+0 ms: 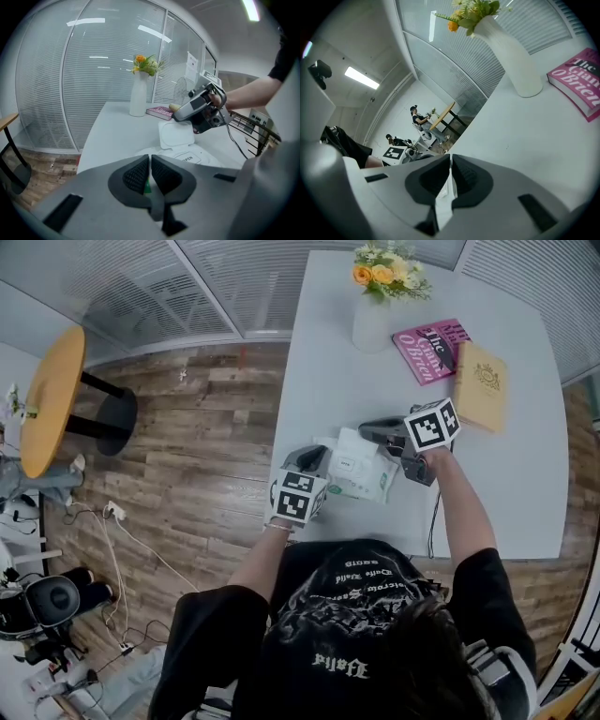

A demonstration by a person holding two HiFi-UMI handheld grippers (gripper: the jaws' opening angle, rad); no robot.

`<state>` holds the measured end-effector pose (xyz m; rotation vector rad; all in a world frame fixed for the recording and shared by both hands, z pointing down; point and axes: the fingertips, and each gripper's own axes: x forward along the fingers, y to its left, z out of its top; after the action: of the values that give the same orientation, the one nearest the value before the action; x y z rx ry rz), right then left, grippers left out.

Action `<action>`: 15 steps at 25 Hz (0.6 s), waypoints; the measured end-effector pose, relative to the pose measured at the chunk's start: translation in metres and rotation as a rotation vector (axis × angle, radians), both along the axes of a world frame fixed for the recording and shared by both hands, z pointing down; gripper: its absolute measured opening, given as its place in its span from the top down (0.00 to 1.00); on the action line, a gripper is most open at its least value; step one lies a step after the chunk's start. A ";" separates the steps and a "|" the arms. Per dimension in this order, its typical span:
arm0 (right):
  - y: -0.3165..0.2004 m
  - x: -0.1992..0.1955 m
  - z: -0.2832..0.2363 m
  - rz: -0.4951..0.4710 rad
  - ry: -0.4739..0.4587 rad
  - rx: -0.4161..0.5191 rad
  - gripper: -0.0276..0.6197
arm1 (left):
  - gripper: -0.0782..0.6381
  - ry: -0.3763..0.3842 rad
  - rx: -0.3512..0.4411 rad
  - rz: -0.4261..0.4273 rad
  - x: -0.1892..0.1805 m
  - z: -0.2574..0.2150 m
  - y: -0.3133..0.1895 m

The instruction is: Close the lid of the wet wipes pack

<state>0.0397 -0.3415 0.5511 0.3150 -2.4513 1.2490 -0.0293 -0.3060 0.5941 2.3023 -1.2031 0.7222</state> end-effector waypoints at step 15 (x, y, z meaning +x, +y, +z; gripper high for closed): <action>0.030 -0.014 -0.015 -0.069 0.066 0.137 0.92 | 0.86 0.006 0.007 0.003 0.000 0.001 -0.001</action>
<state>0.0259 -0.3116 0.5359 0.3005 -2.4739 1.0293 -0.0291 -0.3066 0.5948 2.3109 -1.2018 0.7120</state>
